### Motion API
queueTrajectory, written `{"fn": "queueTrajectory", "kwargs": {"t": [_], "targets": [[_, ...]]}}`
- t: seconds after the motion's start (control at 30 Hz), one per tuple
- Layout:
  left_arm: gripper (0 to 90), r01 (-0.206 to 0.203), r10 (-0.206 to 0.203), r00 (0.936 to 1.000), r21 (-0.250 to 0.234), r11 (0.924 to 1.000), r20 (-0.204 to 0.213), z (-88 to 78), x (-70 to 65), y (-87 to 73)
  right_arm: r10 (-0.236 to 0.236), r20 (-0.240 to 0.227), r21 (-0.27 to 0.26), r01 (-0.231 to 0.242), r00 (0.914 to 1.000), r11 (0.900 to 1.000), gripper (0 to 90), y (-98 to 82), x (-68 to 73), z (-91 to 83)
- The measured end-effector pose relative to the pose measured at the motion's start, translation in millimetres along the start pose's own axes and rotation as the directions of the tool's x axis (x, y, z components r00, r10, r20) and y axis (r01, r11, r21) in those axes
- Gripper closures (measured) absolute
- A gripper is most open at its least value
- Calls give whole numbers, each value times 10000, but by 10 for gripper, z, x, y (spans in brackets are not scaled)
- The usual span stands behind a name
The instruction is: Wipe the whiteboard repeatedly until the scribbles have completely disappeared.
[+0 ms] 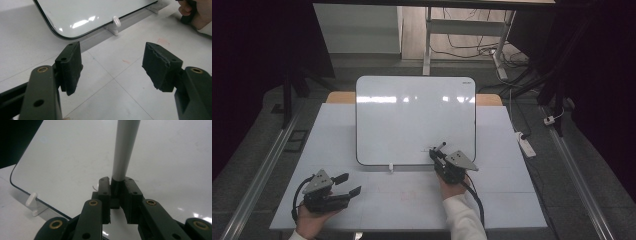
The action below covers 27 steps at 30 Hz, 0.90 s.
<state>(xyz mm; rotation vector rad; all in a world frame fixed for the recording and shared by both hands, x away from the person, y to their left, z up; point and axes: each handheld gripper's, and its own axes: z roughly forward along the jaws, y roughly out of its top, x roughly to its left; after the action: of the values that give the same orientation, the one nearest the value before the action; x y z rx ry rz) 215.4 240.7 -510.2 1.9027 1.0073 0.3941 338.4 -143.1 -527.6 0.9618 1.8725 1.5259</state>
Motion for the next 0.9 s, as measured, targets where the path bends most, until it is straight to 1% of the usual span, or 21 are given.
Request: {"fn": "queueTrajectory", "kwargs": {"t": [0.07, 0.13, 0.17, 0.2, 0.23, 0.3, 0.33, 0.37, 0.43, 0.47, 0.5, 0.53, 0.6, 0.63, 0.67, 0.7, 0.73, 0.8, 0.83, 0.87, 0.9], "targets": [[323, 19, -19, 10000, -18, 10000, -23, -8, 0, 0, 160, 564, -354, -141, 9983, 9993, 773, 56, -107, -17], [323, 16, -16, 10000, -41, 10000, -40, -7, 3, 3, 541, 770, -724, -485, 9956, 9962, 772, 114, -216, -8], [324, 5, -5, 10000, -37, 10000, -34, -3, 3, 5, 630, 720, -795, -572, 9954, 9952, 773, 120, -213, 9], [323, 1, -1, 10000, -30, 10000, -34, 0, 5, 5, 475, 544, -678, -437, 9974, 9967, 773, 113, -165, 35], [323, 17, -17, 10000, -25, 10000, -31, 4, 10, 3, 212, 214, -481, -202, 9995, 9986, 773, 95, -84, 67], [324, 59, -59, 10000, 14, 10000, -36, 8, 21, 1, -338, -359, -104, 334, 9988, 9994, 773, 50, 88, 126], [323, 55, -55, 10000, 2, 10000, -22, 5, 22, -2, -541, -403, -34, 540, 9977, 9985, 773, 51, 122, 142], [323, 50, -50, 10000, -17, 10000, -33, -4, 18, -4, -531, -343, -60, 530, 9980, 9986, 773, 68, 100, 145], [324, 43, -43, 10000, -78, 10000, -54, -19, 9, -3, -44, 330, -444, 59, 9994, 9990, 773, 125, -31, 112], [324, 44, -45, 10000, -99, 9999, -47, -20, 9, -1, 183, 482, -601, -154, 9987, 9981, 773, 149, -97, 101], [325, 52, -52, 10000, -82, 10000, -34, -15, 10, 1, 207, 471, -607, -178, 9987, 9980, 773, 162, -122, 103], [325, 47, -47, 10000, -57, 10000, -22, -7, 13, 2, 46, 525, -564, -17, 9986, 9984, 773, 161, -92, 110], [324, 28, -28, 10000, 3, 10000, -8, 7, 17, 4, -275, -202, -276, 269, 9994, 9993, 773, 105, 41, 156], [324, 23, -23, 10000, 9, 10000, -5, 9, 18, 5, -599, -506, -85, 596, 9969, 9982, 773, 72, 125, 176], [324, 26, -26, 10000, -3, 10000, 1, 6, 15, 5, -840, -649, 14, 842, 9944, 9964, 773, 52, 175, 186], [324, 24, -24, 10000, -24, 10000, 2, 2, 11, 3, -801, -686, 12, 804, 9944, 9968, 773, 50, 166, 185], [324, 24, -24, 10000, -32, 10000, -6, -5, 7, 1, -572, -685, -37, 571, 9960, 9984, 773, 62, 122, 179], [324, 18, -18, 10000, -42, 10000, -15, -13, 6, 0, -334, 63, -300, 335, 9994, 9990, 773, 101, 32, 132], [324, 30, -30, 10000, -40, 10000, -14, -9, 9, 2, -123, 102, -341, 127, 9999, 9993, 772, 108, 7, 126], [324, 40, -39, 10000, -34, 10000, 16, -2, 13, 3, -202, 114, -351, 206, 9997, 9992, 773, 101, 30, 131], [324, 44, -44, 10000, -9, 10000, 8, 7, 14, 5, -328, -131, -254, 325, 9994, 9991, 773, 85, 84, 153]]}}
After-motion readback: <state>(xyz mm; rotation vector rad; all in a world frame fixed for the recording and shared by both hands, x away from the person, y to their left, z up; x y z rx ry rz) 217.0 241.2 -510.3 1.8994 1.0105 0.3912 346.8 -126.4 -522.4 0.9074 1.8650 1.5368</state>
